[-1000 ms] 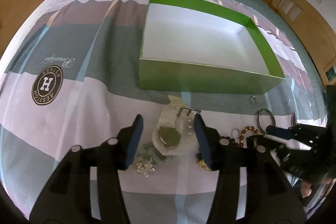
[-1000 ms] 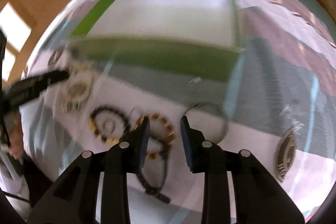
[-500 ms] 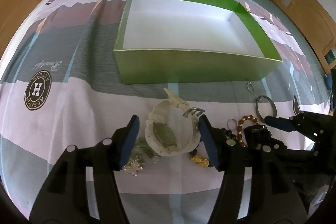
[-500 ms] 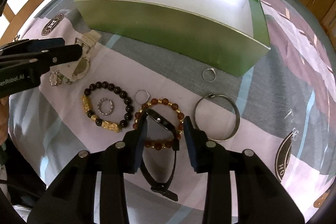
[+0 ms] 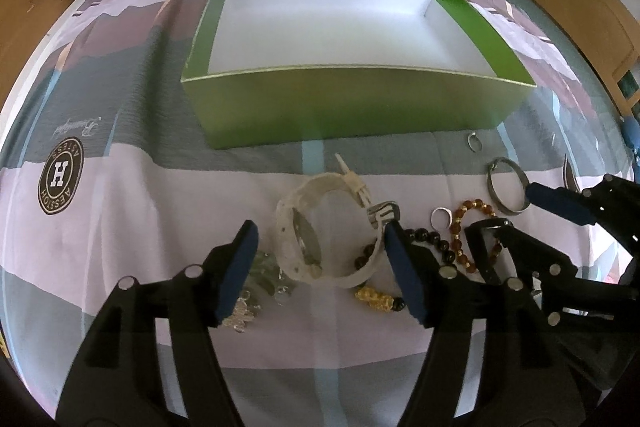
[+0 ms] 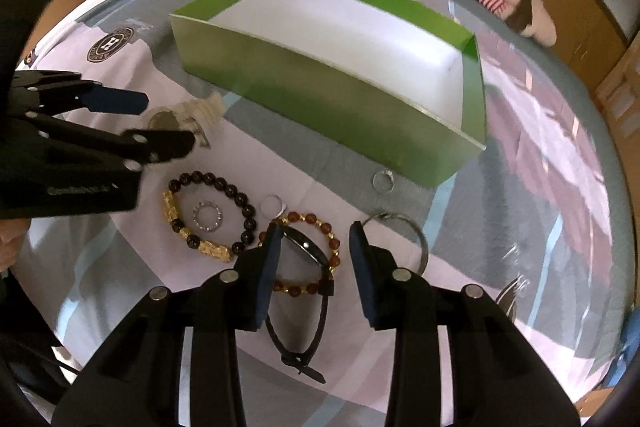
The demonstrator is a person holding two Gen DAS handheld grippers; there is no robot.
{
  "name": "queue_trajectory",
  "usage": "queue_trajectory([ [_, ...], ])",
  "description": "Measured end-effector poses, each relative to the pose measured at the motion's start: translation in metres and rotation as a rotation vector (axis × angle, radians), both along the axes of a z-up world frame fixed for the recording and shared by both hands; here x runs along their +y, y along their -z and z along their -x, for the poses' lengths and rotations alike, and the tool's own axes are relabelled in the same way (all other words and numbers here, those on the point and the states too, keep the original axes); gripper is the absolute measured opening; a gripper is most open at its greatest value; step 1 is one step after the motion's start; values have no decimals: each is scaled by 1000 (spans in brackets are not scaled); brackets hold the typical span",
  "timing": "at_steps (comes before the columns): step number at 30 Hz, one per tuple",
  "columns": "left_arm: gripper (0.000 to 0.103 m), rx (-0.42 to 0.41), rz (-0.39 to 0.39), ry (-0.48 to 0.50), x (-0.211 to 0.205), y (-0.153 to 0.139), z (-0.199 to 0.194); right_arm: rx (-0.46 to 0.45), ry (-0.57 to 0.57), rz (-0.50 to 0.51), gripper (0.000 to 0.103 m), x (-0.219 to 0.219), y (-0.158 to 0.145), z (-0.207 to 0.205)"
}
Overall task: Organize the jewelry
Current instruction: 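Lift the white watch with the left tool while the right tool lifts the black watch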
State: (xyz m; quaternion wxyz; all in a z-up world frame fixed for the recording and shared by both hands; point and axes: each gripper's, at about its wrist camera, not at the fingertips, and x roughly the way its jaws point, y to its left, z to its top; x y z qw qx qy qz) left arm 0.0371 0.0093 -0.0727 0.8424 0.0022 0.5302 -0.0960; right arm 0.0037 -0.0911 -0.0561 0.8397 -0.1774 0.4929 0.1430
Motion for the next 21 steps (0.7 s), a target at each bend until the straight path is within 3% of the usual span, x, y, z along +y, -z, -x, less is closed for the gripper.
queue_trajectory([
  [5,66,9,-21,21,-4,6,0,-2,-2,19,36,0,3,1],
  [8,55,19,-19,36,-7,8,1,10,7,27,36,-2,6,0],
  [10,55,14,-30,39,-8,9,1,14,13,31,36,-3,8,0],
  [13,55,12,-34,42,-9,9,1,10,14,32,46,-4,8,1],
  [17,65,15,-43,34,-9,11,1,3,2,36,51,-2,7,2],
  [21,66,22,-38,35,-9,14,-1,11,-1,44,55,0,10,3],
])
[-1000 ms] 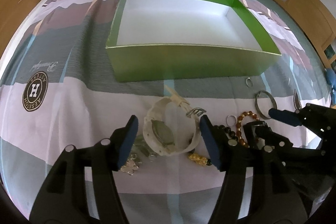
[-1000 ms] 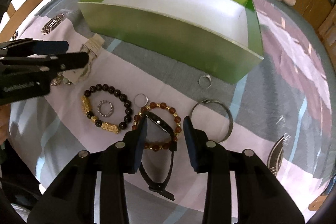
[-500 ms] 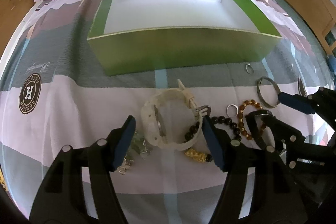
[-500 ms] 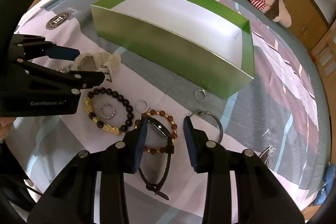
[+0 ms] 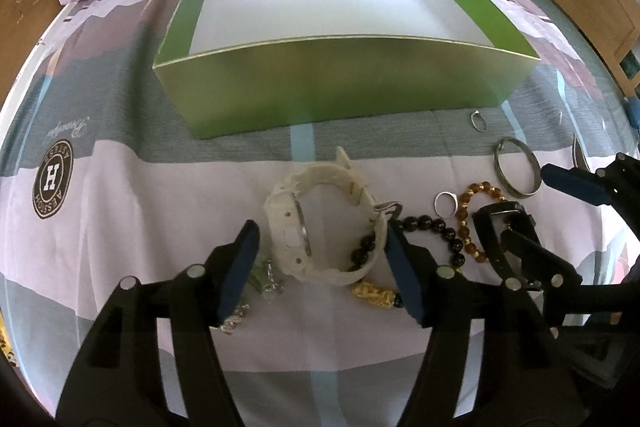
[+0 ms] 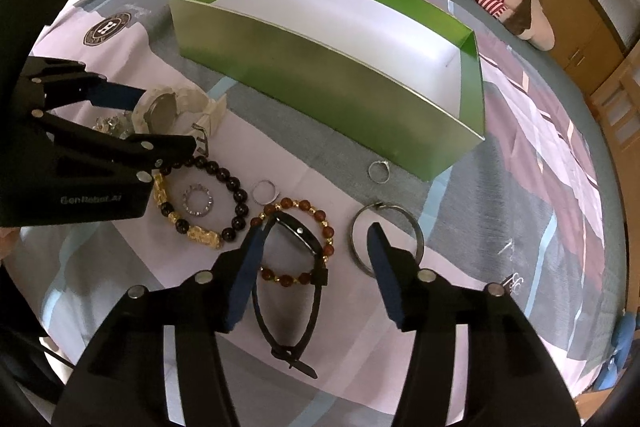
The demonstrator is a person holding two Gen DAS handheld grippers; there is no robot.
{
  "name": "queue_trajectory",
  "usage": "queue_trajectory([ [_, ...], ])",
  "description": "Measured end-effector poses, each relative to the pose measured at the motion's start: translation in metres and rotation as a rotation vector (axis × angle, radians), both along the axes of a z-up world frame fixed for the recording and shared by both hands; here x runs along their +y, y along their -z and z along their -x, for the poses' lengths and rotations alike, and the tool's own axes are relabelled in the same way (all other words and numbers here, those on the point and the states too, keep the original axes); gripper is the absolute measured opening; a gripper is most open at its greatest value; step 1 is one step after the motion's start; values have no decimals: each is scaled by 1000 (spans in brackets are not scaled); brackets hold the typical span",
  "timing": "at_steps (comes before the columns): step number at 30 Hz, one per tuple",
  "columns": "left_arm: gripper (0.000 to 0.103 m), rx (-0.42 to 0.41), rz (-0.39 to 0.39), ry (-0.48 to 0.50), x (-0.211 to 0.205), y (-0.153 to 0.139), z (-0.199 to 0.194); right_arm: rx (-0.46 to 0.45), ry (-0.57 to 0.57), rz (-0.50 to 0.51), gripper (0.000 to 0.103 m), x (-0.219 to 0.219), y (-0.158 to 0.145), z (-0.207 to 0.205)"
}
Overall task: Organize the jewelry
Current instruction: 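Lift the white watch with the left tool while the right tool lifts the black watch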
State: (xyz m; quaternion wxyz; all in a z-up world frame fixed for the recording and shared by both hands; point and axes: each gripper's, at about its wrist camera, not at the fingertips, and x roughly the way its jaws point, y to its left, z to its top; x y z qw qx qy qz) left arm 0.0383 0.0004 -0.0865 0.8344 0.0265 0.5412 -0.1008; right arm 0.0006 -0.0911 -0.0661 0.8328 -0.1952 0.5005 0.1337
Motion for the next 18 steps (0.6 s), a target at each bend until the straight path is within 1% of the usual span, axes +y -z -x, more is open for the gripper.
queue_trajectory([
  [4,67,-1,-10,4,-1,2,-1,7,4,0,54,0,2,0],
  [7,57,1,-5,16,-3,3,0,14,8,-1,54,-1,2,0],
  [9,57,-6,-17,19,-5,2,1,34,9,-9,54,-2,5,-1],
  [12,56,-8,-19,19,-6,2,1,44,6,-26,46,-2,5,-2],
  [13,56,-9,-18,19,-5,2,1,46,2,-30,40,-2,5,-1],
  [14,56,-9,-18,18,-5,2,1,46,1,-26,30,-2,5,-1],
  [17,55,-12,-17,14,-5,1,2,63,5,-11,20,-1,10,-2],
  [18,55,-15,-18,11,-5,1,2,63,8,-11,19,-1,10,-2],
])
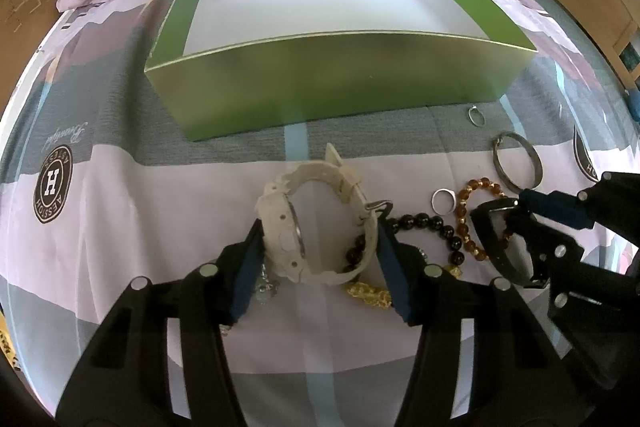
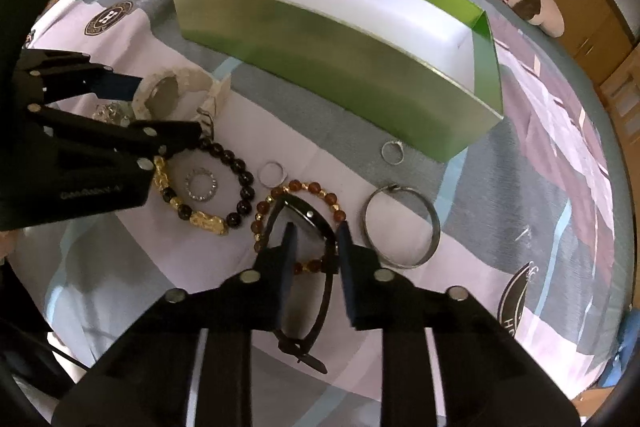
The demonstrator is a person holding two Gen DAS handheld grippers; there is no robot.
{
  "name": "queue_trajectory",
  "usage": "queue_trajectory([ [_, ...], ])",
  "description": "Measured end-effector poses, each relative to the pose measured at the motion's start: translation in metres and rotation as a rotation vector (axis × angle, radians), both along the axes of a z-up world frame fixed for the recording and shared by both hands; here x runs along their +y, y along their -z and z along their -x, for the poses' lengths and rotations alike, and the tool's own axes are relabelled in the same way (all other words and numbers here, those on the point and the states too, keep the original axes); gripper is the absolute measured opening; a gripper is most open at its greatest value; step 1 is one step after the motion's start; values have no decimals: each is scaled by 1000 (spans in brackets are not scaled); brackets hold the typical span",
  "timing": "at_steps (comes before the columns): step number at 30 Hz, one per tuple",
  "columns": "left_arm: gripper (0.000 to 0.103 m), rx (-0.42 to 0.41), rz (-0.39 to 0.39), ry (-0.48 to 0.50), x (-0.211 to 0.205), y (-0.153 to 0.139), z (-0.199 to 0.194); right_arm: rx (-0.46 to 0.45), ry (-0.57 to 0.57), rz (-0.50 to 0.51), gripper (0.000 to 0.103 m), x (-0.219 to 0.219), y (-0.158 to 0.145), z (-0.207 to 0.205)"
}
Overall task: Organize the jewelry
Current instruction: 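Lift the white watch with the left tool while the right tool lifts the black watch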
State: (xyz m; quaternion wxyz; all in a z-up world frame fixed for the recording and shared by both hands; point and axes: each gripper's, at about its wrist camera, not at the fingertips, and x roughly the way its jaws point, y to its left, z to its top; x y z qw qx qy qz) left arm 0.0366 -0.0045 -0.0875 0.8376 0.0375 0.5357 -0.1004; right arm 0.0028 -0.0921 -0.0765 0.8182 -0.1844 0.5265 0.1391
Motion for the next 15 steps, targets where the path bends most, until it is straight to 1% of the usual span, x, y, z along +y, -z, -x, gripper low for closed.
queue_trajectory([
  [2,55,-7,0,-9,2,-1,0,-4,3,-4,12,-1,-1,0],
  [6,54,-22,14,-25,8,-7,1,2,24,-46,5,-8,-6,-4],
  [9,54,-38,29,-30,11,-13,2,-10,48,-79,4,-17,-13,-7],
  [10,54,-43,34,-30,12,-15,2,-15,55,-92,2,-19,-16,-8],
  [15,54,-60,46,-32,14,-23,4,-54,90,-159,2,-36,-34,-12],
])
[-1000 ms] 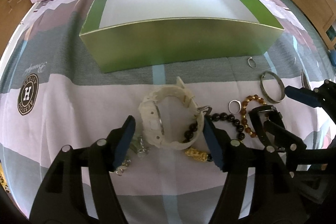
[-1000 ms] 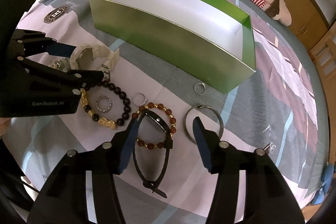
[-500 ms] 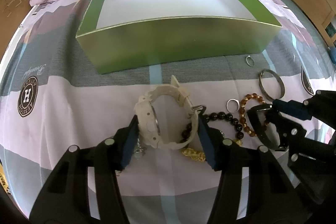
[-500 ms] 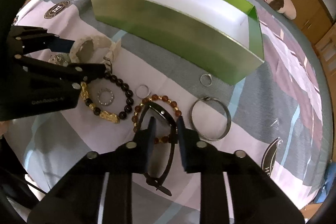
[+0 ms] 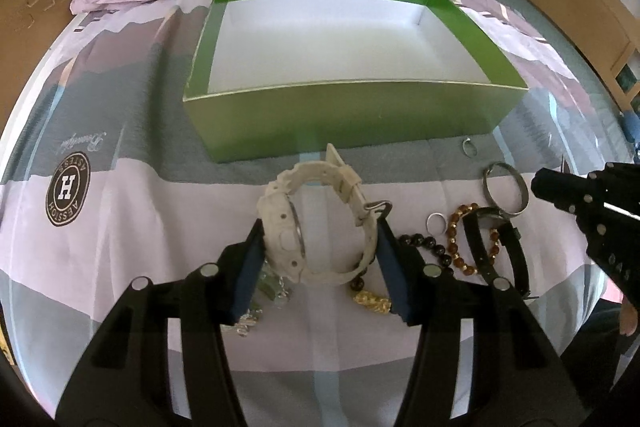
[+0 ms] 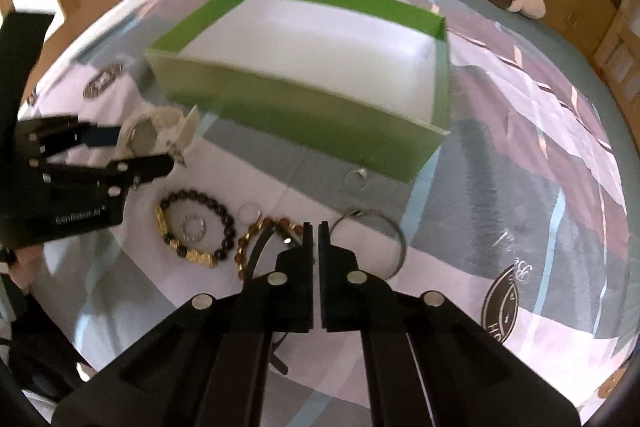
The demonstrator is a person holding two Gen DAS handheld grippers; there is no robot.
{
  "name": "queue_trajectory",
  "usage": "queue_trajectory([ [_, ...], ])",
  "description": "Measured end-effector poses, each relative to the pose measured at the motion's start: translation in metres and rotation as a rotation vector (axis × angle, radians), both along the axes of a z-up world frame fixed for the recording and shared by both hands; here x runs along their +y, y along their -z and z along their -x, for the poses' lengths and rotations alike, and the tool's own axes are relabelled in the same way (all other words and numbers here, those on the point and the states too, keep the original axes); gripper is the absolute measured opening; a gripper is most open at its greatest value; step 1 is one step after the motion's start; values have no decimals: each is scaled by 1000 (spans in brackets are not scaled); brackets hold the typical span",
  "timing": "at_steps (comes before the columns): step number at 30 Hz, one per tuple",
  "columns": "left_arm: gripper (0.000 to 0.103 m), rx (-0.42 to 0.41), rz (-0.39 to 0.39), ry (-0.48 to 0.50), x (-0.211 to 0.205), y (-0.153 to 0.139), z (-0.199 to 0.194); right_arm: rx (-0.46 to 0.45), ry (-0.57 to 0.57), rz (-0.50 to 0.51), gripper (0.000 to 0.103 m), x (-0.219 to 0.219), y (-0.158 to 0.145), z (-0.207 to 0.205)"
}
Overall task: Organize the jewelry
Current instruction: 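Lift the white watch with the left tool while the right tool lifts the black watch, then lower both watches into the green box and open both tools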
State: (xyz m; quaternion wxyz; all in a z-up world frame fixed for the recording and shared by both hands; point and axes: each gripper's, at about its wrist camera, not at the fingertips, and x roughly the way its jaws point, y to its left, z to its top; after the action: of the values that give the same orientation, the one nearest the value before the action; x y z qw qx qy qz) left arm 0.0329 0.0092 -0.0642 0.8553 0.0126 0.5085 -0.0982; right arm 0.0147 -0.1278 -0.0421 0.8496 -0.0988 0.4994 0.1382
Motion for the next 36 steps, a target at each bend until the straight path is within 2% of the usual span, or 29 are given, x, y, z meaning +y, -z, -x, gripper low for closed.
queue_trajectory([
  [5,55,8,-3,-3,-1,3,0,39,21,3,5,-8,7,-10],
  [6,55,9,-4,-2,-1,3,0,55,15,-1,8,-5,11,-10],
  [8,55,9,-5,-1,0,3,0,71,5,-8,24,-1,16,-9],
  [10,55,9,-4,-3,-1,3,0,78,-15,-14,29,6,20,-7],
  [15,55,7,-4,-2,-1,3,1,120,-27,26,27,16,35,-10],
  [16,55,6,-3,-2,0,3,1,126,-26,26,12,16,37,-10],
  [19,54,-6,0,-5,1,-1,2,131,-25,20,9,17,37,-9],
  [24,54,-55,31,-10,8,-21,4,74,-12,-34,9,10,17,-10],
  [28,54,-121,58,-5,10,-45,2,-11,-4,-83,9,5,-10,-13],
  [33,54,-173,92,-33,15,-71,-28,-133,2,-151,9,4,-43,-31],
  [36,54,-187,82,-65,19,-76,-52,-215,22,-212,9,1,-56,-48],
])
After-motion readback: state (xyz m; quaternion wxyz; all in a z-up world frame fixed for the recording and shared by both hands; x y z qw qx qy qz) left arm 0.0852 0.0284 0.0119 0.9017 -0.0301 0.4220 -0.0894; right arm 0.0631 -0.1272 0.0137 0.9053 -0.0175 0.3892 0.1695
